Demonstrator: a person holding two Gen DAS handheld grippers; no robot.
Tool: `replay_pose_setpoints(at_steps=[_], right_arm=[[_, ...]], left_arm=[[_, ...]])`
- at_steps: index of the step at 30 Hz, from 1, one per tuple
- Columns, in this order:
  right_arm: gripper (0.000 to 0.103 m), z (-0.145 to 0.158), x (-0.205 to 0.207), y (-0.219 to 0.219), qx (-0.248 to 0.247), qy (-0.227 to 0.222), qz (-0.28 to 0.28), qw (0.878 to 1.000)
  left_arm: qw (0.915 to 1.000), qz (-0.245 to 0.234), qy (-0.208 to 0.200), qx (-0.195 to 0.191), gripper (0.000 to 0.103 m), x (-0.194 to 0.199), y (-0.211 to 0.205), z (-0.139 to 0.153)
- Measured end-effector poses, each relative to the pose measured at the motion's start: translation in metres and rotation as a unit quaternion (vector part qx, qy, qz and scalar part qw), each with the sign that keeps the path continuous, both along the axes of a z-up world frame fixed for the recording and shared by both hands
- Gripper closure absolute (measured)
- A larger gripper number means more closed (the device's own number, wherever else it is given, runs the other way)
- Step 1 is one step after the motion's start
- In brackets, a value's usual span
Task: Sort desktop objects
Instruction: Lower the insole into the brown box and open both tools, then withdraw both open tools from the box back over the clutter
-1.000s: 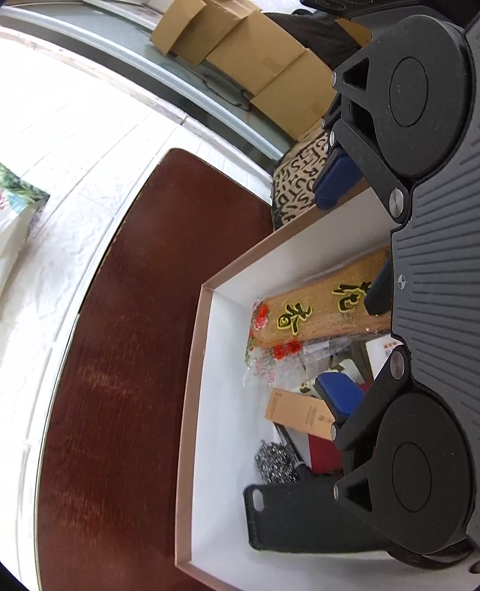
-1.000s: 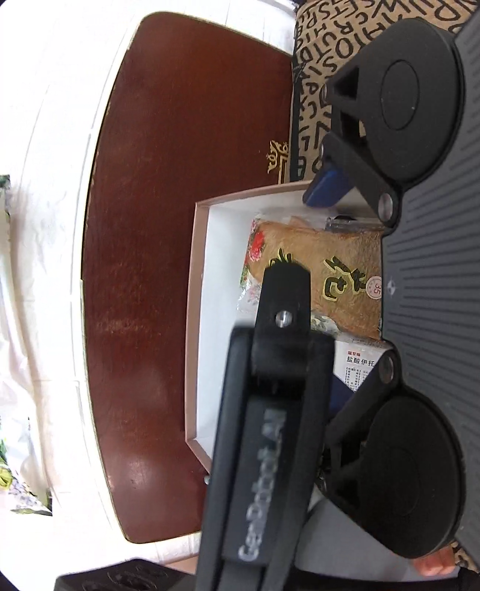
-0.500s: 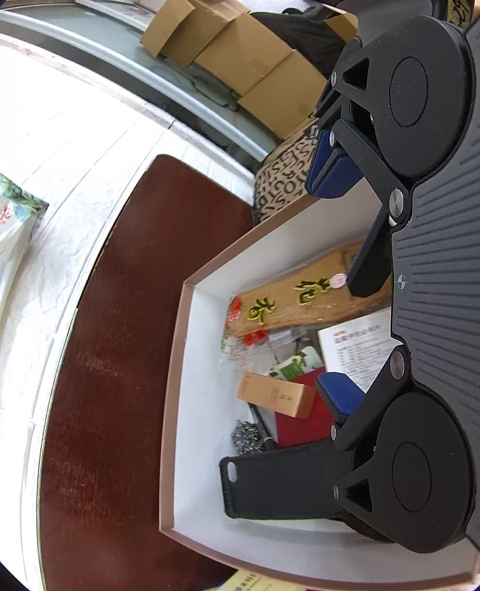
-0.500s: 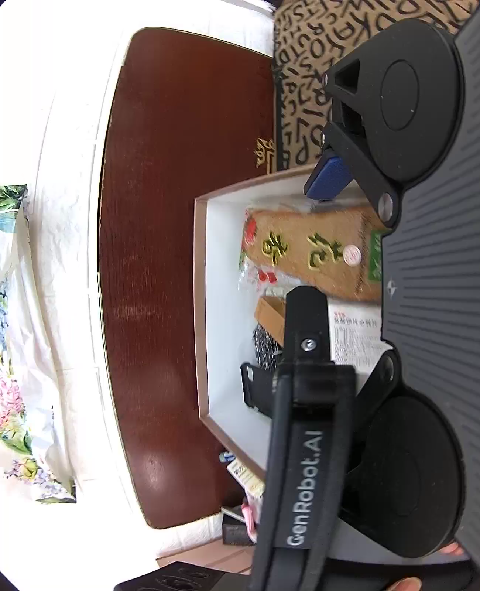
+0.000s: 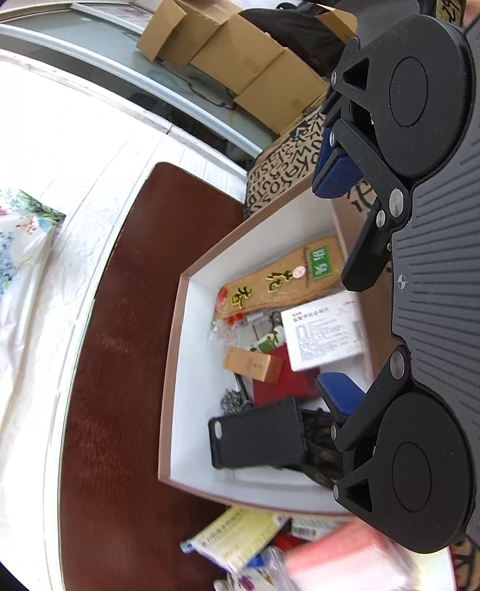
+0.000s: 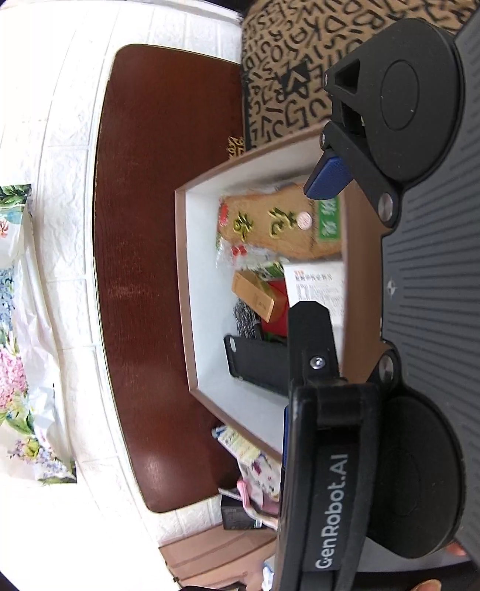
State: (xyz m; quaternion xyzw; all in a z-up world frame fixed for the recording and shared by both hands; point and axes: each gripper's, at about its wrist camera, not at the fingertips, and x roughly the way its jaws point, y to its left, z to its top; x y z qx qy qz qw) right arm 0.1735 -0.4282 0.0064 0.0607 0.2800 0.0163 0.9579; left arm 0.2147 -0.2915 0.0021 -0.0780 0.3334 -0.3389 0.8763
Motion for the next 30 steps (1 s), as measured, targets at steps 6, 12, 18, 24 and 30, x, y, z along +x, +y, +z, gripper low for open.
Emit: replay_pose_setpoints(at_steps=[6,12,18,24,30], right_arm=[[0.0,0.002,-0.022,0.026,0.003,-0.002,0.003,1.0],[0.0,0.004,-0.049,0.058,-0.001,-0.005,0.012,1.0],[0.0,-0.004,-0.071,0.093,0.008,0.002,0.025,1.0],[0.0,-0.015,-0.09,0.132,0.012,0.009,0.051,0.999],[0.0,-0.026,-0.098,0.169,0.01,0.015,0.075,0.997]], left_arm=[[0.9999,0.004,-0.01,0.0,0.0,-0.027,0.028,0.003],[0.9994,0.016,-0.03,0.007,0.0,-0.061,0.057,0.006],[0.9985,0.031,-0.043,0.013,0.0,-0.095,0.094,0.001],[0.9976,0.061,-0.032,0.004,0.0,-0.118,0.136,-0.011],[0.9954,0.094,-0.023,0.002,0.0,-0.129,0.177,-0.025]])
